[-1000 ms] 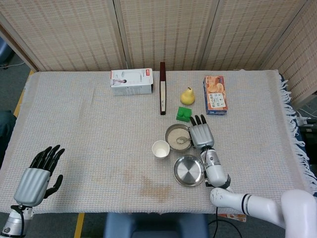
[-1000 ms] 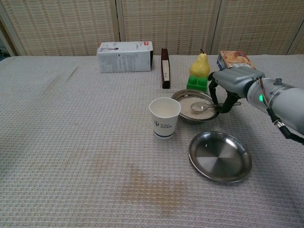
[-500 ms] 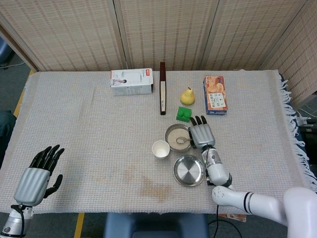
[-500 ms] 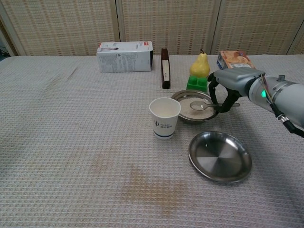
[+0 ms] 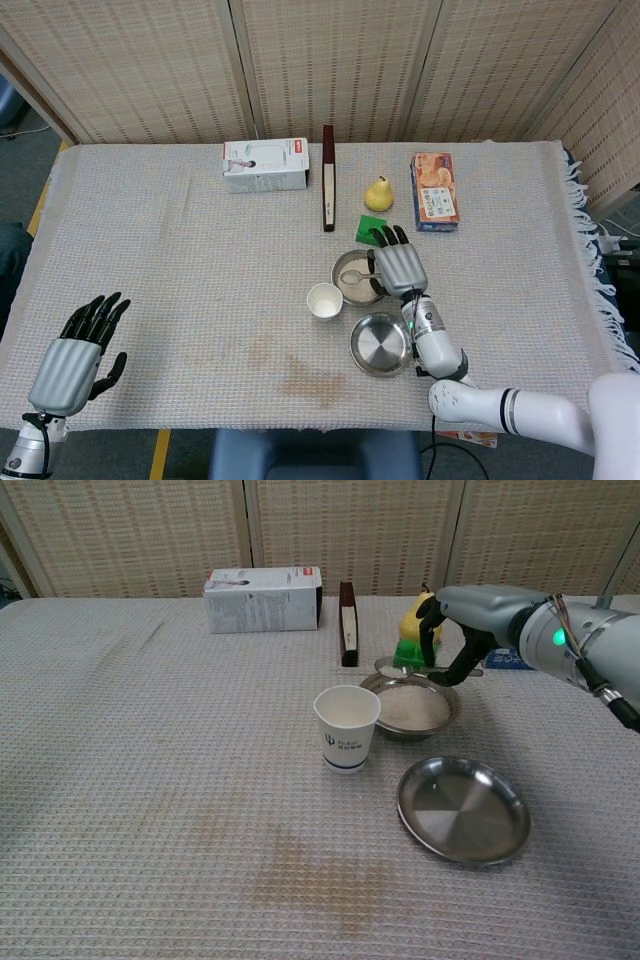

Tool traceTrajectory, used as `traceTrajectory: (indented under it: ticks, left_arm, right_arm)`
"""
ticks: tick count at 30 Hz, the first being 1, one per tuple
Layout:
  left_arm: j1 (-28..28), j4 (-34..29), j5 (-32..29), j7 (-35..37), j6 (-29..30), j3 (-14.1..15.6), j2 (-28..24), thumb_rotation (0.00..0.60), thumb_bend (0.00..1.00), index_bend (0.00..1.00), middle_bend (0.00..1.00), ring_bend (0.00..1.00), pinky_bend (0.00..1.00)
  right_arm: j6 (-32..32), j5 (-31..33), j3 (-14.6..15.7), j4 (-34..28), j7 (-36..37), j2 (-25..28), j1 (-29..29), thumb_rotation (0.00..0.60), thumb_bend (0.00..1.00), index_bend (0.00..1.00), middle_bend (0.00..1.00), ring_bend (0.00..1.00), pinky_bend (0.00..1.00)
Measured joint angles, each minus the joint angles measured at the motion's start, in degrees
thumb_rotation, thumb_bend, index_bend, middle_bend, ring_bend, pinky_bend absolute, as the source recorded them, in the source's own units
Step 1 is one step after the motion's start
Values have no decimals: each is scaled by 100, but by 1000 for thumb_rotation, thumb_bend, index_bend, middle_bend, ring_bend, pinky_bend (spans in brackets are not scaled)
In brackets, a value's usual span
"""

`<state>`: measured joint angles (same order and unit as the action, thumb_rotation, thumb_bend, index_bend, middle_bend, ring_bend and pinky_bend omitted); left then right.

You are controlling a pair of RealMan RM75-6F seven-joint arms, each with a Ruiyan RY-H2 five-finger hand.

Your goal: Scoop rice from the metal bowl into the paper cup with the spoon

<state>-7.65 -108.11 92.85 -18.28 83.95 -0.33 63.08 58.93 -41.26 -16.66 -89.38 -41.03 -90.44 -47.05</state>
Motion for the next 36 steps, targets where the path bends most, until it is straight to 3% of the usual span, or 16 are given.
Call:
traceTrajectory:
  ticks: [9, 20, 36]
  left_arm:
    - [3, -15, 30, -2, 10, 7, -3, 600, 453, 0, 0, 0, 128]
    - [15, -21, 86, 63, 44, 20, -35, 600, 452, 0, 0, 0, 128]
    - [40, -38, 182, 109, 87, 51, -66, 600, 453, 0, 0, 0, 128]
  right_arm:
    - [269, 117, 47, -389, -460, 43, -305, 600, 400, 690, 91, 0, 0]
    - [591, 91, 326, -364, -1094, -237, -592, 600, 403, 685, 92, 0, 0]
    - [1360, -253, 962, -517, -3281, -532, -1131, 600, 413, 681, 92, 0, 0]
